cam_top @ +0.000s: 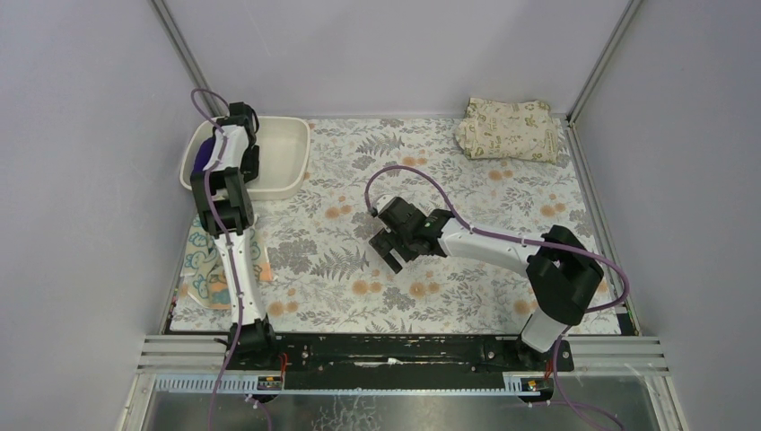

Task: Roll the towels
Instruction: Place the towel in the bin, then move the towel to the center of the board.

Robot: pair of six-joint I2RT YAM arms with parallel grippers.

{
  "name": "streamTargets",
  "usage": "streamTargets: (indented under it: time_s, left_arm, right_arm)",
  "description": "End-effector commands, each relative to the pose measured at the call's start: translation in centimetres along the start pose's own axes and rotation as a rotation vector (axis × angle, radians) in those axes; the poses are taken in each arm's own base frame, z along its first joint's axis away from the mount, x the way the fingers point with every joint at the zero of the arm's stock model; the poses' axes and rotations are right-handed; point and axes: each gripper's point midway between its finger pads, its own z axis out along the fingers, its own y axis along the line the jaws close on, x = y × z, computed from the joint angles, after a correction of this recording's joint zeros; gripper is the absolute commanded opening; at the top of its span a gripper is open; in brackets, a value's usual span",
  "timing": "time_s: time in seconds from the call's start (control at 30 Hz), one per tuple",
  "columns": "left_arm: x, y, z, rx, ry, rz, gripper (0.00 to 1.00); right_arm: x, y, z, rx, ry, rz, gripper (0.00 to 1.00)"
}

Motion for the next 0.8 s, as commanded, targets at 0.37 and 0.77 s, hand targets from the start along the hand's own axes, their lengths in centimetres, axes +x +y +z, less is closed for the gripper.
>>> streamTargets:
  time_s: [0.37,0.77]
  left_arm:
    - [-5.1,0.6,-10.1,0.193,-0.261,-0.185,1.00]
    - [3.6,3.6,-19.2,0.211,-0.285,-0.775,1.00]
  right_arm:
    - [-2.1,-2.2,-2.4,0.081,-0.123,0.002,0.99]
    - [-2.6,-3.4,-5.1,0.109,-0.282,0.042,0.99]
